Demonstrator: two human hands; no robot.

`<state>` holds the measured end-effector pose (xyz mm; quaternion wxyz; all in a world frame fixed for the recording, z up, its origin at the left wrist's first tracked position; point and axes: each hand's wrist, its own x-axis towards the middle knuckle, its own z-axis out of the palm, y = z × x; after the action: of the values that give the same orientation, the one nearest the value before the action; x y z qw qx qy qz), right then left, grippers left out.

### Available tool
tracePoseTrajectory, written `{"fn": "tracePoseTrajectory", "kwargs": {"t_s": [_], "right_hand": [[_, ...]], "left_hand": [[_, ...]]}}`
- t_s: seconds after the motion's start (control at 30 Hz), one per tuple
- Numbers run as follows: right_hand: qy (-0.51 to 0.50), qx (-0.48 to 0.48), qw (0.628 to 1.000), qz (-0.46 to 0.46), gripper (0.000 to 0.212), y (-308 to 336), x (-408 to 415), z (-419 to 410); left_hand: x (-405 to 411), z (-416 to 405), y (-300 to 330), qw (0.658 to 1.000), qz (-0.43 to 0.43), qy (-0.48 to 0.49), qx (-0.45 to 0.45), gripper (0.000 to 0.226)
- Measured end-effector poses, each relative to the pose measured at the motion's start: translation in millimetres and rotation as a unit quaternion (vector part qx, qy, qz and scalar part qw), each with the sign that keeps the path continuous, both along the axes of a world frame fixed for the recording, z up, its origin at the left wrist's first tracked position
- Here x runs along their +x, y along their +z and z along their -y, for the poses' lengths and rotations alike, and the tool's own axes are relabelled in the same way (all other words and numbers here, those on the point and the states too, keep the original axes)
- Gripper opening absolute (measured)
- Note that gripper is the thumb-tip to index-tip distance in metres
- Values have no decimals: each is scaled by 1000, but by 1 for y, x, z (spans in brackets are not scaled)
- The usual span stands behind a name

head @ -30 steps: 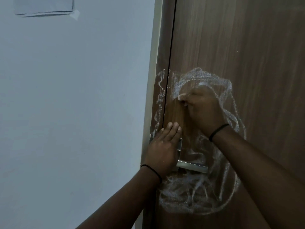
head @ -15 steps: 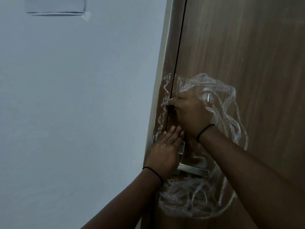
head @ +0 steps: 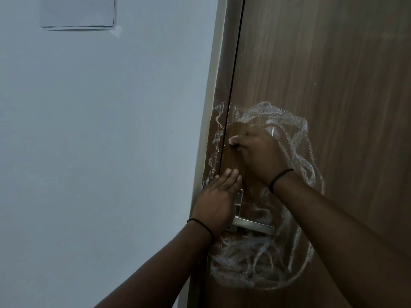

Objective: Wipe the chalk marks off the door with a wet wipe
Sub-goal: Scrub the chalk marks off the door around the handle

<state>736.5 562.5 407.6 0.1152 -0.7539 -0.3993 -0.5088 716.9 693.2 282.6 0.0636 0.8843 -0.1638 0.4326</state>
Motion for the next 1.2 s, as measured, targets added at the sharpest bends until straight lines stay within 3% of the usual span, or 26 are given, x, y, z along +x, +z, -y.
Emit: {"fn": "tracePoseTrajectory", "kwargs": {"t_s": [0.13,0.33,0.5,0.7,0.87,1.07,1.2], "right_hand": [[-1,119,993,24,16,23,8,7],[0,-16,1000,-15,23,5,1,-19],[-1,138,990,22,19,34,6,-5],[-5,-28,999,21,22,28,2,-16],[-20,87,995,49,19,44,12,-9],[-11,-34,998,60,18,24,4,-26],[-28,73,995,60,19,43,9,-11]], "left_hand": [[-1,3,2,1000,-3,9,2,64],[-5,7,5,1000,-7,20,-9,63],[-3,5,5,1000,-14,24,5,66],[-3,3,5,1000,-2,15,-1,65],[-2,6,2,1000,-4,8,-8,64],[-1,3,4,1000,10,2,-12,63],[-1,6,0,1000,6,6,-12,64]]}}
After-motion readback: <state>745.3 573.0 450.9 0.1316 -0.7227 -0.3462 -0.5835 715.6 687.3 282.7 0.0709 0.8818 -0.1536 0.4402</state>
